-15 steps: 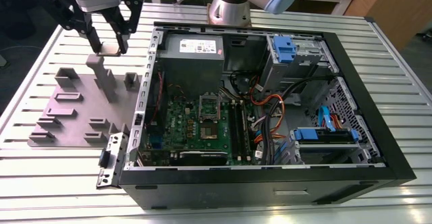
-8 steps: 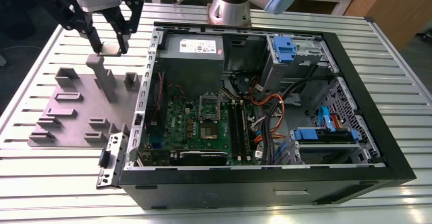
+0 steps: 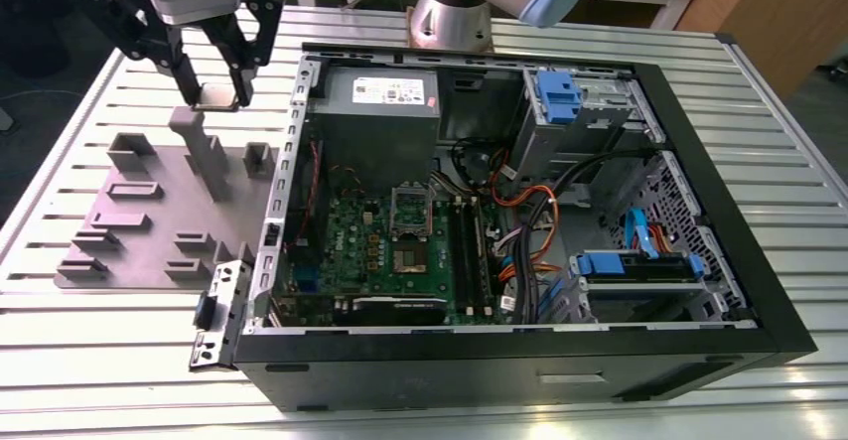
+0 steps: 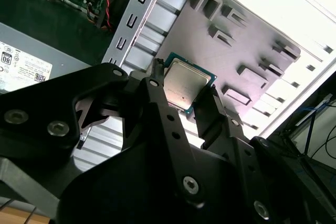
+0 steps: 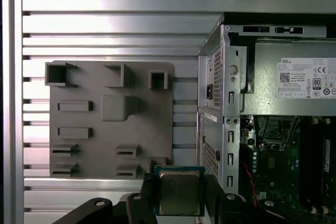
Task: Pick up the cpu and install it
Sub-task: 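Pick up the cpu and move it towards the insertion slot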
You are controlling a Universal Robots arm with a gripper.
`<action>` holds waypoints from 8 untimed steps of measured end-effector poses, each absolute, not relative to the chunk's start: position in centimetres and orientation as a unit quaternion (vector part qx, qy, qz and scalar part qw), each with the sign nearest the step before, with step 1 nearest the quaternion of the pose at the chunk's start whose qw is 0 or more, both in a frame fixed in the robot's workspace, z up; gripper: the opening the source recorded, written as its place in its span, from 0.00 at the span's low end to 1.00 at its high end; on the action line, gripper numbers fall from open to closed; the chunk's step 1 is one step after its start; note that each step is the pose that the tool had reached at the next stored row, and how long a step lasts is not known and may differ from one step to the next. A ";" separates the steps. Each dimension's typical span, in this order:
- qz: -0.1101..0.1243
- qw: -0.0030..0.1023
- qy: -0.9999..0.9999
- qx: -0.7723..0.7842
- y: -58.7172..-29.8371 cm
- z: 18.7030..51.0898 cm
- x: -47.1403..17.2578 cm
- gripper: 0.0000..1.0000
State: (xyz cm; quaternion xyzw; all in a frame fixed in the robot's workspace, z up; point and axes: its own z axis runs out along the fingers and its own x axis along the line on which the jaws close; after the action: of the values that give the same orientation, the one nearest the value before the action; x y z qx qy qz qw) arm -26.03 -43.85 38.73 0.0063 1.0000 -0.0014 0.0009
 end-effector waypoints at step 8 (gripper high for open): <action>-0.001 0.000 1.000 0.007 -44.0 38.7 -24.6 0.47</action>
State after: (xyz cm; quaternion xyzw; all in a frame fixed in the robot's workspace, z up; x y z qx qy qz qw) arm -24.55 -43.96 38.70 0.0072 1.0000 -0.0014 0.0004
